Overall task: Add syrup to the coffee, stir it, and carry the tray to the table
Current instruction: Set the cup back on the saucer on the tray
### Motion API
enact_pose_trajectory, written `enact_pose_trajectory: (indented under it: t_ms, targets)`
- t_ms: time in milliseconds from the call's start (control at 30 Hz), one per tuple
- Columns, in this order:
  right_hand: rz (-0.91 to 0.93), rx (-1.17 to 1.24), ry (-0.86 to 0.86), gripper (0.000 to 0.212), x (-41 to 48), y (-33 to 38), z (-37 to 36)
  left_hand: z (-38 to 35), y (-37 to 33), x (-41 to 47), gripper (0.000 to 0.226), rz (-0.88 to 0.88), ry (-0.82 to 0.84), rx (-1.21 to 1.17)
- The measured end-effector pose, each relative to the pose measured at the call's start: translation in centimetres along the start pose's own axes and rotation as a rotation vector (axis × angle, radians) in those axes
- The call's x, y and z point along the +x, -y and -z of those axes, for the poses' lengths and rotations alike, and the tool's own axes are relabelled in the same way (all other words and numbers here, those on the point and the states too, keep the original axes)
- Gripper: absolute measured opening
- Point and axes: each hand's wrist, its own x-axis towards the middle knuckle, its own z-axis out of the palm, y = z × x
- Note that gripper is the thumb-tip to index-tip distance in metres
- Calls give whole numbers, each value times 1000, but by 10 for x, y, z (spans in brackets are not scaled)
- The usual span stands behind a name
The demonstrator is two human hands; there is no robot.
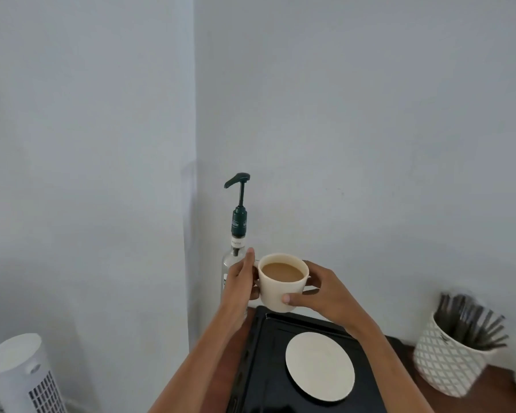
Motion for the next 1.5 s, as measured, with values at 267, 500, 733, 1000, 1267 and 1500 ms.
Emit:
enact_pose_trajectory:
  t_ms: [267,500,733,1000,1267,1500]
  targets:
    - [-37,-10,-3,62,-34,-26,32,-16,33,-14,40,58,265,-109]
    - [-103,29,5,66,-63,-63,46,-24,72,-27,35,11,459,65]
    - [-161,43,27,71,-80,-100,47,-29,106,-31,32,17,521,199]
    - [-237,79,46,74,-90,-139,42,-34,138,-30,32,79,526,365]
    - [-304,69,45,78,-90,-165,35,-34,162,-24,23,114,542,435]
    - [-336,62,39,78,-89,-173,32,-34,175,-16,23,118,537,384]
